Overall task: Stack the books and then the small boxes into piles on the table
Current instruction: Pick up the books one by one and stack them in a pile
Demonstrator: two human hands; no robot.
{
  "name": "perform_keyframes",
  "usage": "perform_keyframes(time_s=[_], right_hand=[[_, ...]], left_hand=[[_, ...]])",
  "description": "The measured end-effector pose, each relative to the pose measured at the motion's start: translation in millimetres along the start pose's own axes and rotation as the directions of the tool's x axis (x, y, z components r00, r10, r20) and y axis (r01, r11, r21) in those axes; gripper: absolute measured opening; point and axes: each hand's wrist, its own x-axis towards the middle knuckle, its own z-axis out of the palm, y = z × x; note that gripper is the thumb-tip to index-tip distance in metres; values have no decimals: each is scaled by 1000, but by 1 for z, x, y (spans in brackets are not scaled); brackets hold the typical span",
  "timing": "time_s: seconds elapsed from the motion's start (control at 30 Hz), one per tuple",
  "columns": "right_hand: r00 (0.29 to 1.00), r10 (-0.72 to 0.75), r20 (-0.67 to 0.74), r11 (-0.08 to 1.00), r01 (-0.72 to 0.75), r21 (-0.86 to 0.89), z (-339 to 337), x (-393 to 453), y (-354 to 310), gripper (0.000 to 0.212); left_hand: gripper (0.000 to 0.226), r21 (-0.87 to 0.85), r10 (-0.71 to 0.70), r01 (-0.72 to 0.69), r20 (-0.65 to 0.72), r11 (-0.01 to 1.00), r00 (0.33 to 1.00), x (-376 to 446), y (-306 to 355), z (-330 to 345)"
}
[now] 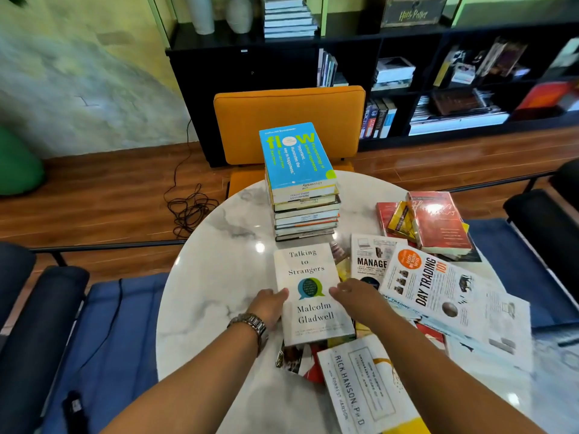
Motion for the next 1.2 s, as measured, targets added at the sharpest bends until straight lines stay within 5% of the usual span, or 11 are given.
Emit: perform_keyframes(time_s=[0.43, 0.6, 0.7, 1.03, 1.2], right_hand=[[1000, 7, 6, 915, -9, 404, -3, -16, 16, 43], [997, -50, 58, 725, -4, 689, -22, -29, 22, 66], [970, -215, 116, 598, 37, 801, -36, -40, 22, 48], [913, -333, -236, 448, 373, 812, -94, -44, -36, 24], [892, -342, -295, 548, 444, 709, -120, -14, -95, 20]], left_hand=[[26, -278, 150, -118, 95, 953, 984, -36, 24, 5], [37, -423, 243, -153, 166, 893, 956, -51, 37, -2], [36, -494, 319, -186, 199, 849, 927, -59, 46, -4], [38, -551, 612, -469, 98, 690, 785, -78, 94, -27], [37, -509, 609, -527, -7, 681, 793, -67, 141, -56]])
